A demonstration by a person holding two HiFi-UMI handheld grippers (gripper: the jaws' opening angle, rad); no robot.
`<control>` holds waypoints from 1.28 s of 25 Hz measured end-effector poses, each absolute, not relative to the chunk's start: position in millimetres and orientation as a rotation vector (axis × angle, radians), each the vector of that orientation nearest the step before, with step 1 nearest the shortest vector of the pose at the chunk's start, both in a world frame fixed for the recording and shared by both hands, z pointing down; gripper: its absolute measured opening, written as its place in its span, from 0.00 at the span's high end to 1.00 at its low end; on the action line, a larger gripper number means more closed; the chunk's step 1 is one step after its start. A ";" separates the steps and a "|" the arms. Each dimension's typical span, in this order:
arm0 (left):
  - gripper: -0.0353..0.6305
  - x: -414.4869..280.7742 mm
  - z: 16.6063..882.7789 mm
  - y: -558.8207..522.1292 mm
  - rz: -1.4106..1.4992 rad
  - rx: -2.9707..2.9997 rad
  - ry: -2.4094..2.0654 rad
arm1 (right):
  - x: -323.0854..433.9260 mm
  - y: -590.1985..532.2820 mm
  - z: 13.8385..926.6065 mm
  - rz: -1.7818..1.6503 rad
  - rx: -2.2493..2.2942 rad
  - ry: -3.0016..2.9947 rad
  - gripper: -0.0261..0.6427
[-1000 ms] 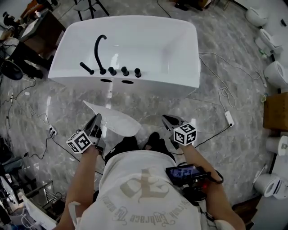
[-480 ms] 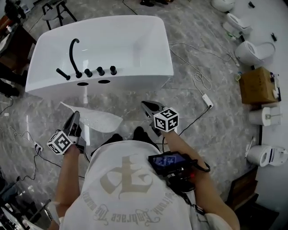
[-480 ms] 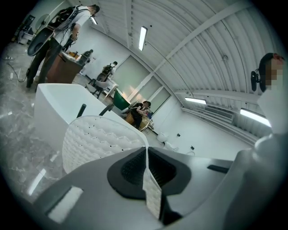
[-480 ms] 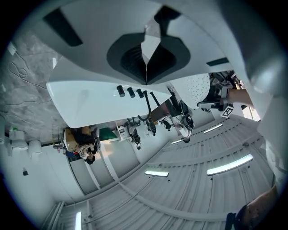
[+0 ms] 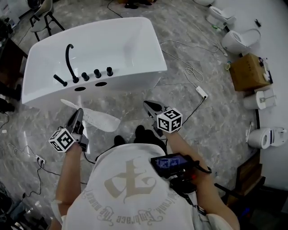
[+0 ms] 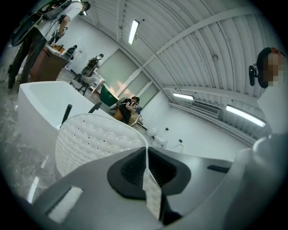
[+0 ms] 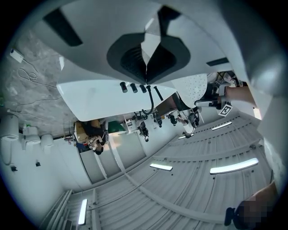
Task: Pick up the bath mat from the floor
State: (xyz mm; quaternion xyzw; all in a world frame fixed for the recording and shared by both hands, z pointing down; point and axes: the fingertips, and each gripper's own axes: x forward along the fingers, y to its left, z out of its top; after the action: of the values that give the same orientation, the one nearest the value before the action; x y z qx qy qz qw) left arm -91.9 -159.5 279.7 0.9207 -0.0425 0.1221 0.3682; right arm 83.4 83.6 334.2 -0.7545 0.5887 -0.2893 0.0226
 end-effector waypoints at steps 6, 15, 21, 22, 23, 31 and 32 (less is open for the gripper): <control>0.93 -81.1 286.7 -145.4 0.367 2.371 -0.017 | 79.5 93.7 326.5 -0.859 -2.374 1.754 0.95; 0.93 -41.7 291.7 -87.3 0.445 2.367 0.094 | 100.4 132.3 322.9 -0.816 -2.369 1.674 0.95; 0.93 -5.9 287.9 -48.4 0.485 2.366 0.186 | 115.7 172.5 316.2 -0.784 -2.378 1.630 0.95; 0.93 0.4 287.0 -41.6 0.485 2.365 0.199 | 118.6 180.3 316.2 -0.781 -2.382 1.624 0.95; 0.93 6.8 286.5 -34.3 0.486 2.363 0.213 | 121.9 188.4 316.2 -0.778 -2.387 1.617 0.95; 0.93 54.1 270.6 23.0 0.506 2.368 0.341 | 144.5 243.9 307.7 -0.730 -2.443 1.546 0.95; 0.93 59.1 268.2 27.8 0.507 2.373 0.351 | 147.9 248.1 306.3 -0.722 -2.447 1.542 0.95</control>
State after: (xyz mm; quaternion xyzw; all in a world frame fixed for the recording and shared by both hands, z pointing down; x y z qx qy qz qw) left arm 59.1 27.8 268.2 0.9109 0.1346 0.1945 0.3381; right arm 147.9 248.1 306.3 -0.8183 0.5155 -0.2415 0.0801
